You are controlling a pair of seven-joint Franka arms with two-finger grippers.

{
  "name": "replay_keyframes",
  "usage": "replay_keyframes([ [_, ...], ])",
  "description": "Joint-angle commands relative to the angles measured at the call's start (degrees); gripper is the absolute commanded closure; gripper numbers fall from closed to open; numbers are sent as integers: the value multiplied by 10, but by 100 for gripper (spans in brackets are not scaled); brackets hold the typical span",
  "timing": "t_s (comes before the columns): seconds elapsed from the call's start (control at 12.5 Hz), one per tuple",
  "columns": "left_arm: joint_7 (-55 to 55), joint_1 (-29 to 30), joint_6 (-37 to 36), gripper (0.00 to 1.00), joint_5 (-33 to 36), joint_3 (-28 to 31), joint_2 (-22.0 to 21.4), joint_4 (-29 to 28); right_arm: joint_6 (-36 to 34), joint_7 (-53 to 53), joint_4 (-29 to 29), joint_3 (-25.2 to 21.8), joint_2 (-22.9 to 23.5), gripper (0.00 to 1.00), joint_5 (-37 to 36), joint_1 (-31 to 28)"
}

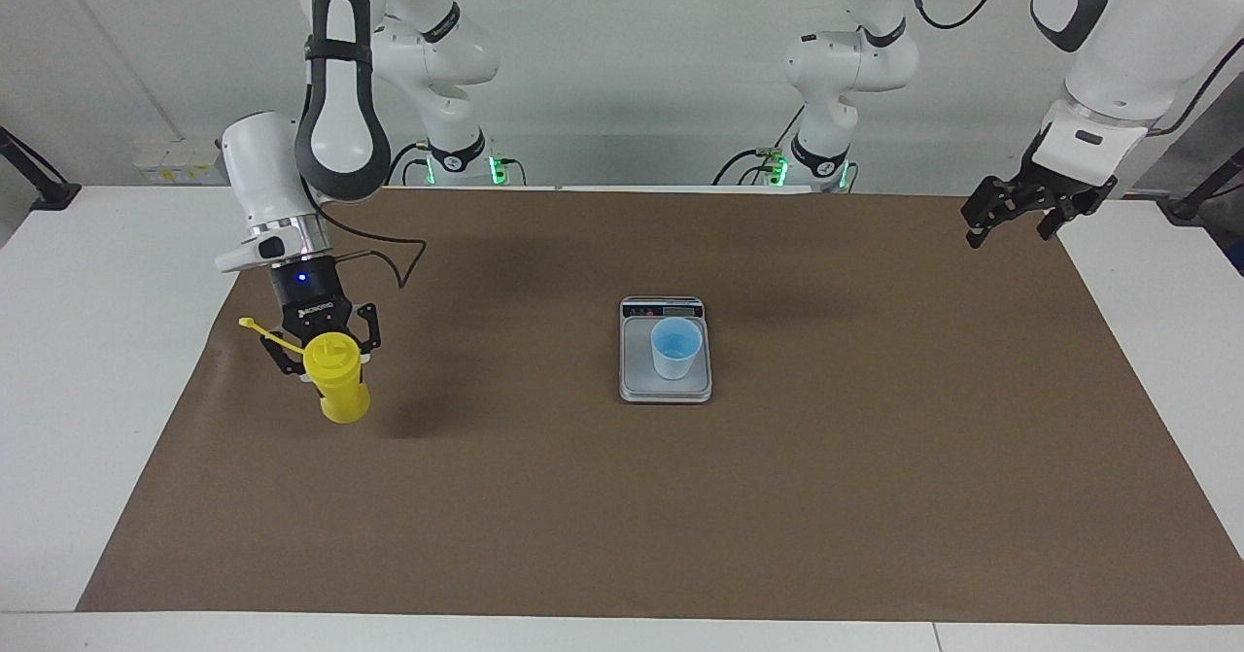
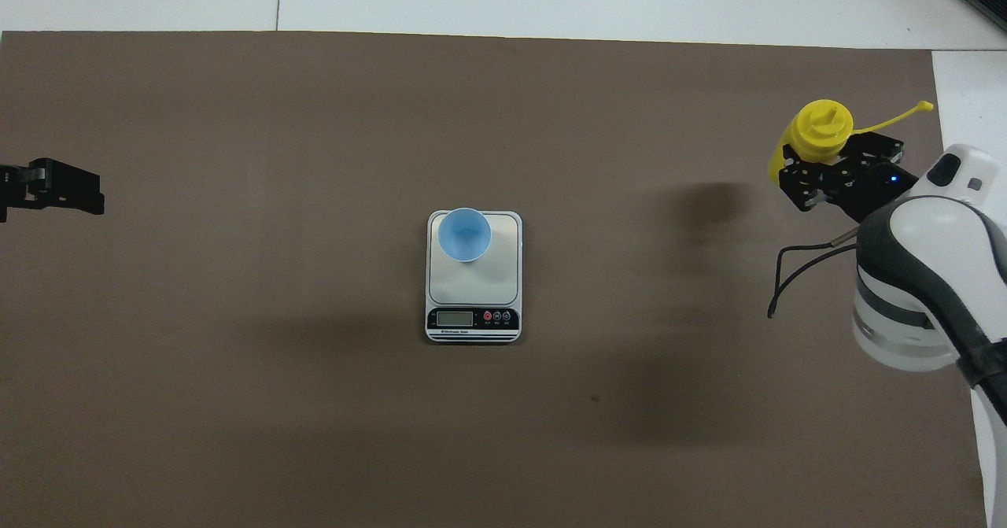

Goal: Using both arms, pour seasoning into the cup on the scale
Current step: 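Lower the yellow bottle onto its side on the table with the right gripper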

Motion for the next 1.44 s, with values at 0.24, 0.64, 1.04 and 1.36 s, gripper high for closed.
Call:
replay_keyframes([
  [0.24, 3, 7, -7, 0, 0, -3, -10, -6, -39, -182, -8, 3, 5, 85, 167, -15],
  [0.64, 3, 7, -8, 0, 0, -3, -10, -6, -102, -280, -8, 3, 27, 85, 233, -48],
  [1.04, 3, 7, -7, 0, 0, -3, -10, -6, -139, -311, -24, 3, 36, 85, 274, -65],
  [1.36, 3, 6, -8, 0, 0, -3, -10, -6, -163, -312, -40, 3, 41, 79, 306, -73],
])
